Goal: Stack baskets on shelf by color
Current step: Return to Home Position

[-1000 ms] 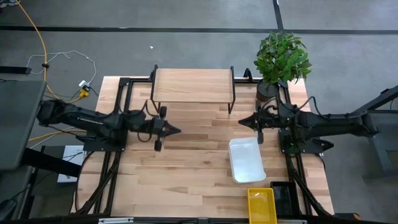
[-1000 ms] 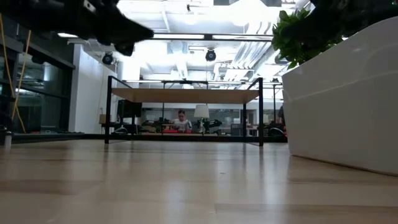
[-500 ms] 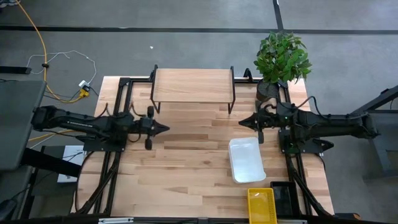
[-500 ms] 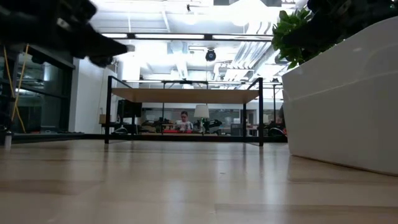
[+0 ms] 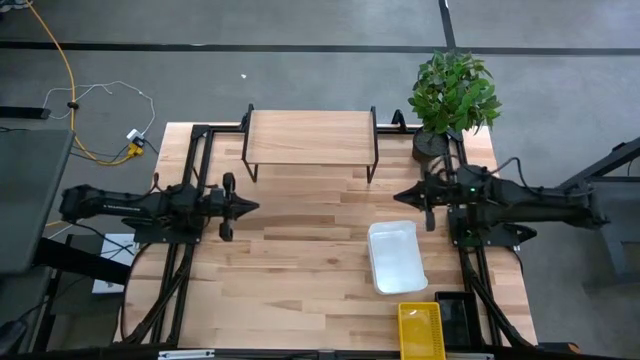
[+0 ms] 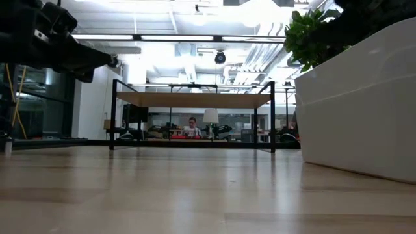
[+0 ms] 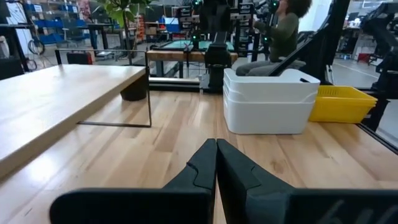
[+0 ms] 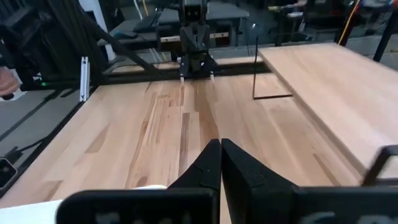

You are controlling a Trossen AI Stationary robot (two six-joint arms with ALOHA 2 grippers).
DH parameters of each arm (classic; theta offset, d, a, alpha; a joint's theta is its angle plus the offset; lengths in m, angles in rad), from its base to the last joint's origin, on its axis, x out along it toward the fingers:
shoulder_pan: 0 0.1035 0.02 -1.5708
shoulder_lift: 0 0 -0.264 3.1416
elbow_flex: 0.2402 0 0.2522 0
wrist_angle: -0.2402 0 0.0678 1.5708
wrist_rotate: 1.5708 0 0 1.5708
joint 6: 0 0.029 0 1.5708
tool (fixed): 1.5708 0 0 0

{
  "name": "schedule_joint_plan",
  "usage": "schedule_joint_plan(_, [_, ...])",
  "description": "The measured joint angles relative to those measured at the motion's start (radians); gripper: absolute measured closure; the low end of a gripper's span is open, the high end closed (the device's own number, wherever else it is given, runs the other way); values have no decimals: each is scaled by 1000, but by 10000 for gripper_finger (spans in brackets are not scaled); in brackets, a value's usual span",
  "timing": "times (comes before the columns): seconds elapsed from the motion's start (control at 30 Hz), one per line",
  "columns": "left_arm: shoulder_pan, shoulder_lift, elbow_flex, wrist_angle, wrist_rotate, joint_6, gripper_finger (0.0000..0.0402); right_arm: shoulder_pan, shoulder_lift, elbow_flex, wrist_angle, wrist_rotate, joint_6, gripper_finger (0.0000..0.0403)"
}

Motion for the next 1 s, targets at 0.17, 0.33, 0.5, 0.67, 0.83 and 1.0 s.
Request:
schedule_joint_plan(0.17, [0,-17,1,-29,-2,-12,401,0,-185,-22,-59,19,18,403])
schedule_joint_plan(0.33, [0,-17,1,-54,-41,-35,401,0,-367,-117,-38,19,44,403])
schedule_joint_plan(0.5, [0,-16,1,-65,-91,-34,401,0,-483,-207,71,20,82,403])
schedule_joint_plan(0.67, [0,-13,1,-66,-101,-34,401,12,-462,-289,162,11,79,403])
schedule_joint_plan(0.83, [0,-12,1,-65,-98,-34,401,58,-459,-385,282,28,57,403])
schedule_joint_plan(1.0, [0,-12,1,-64,-98,-34,401,160,-451,-385,265,124,37,403])
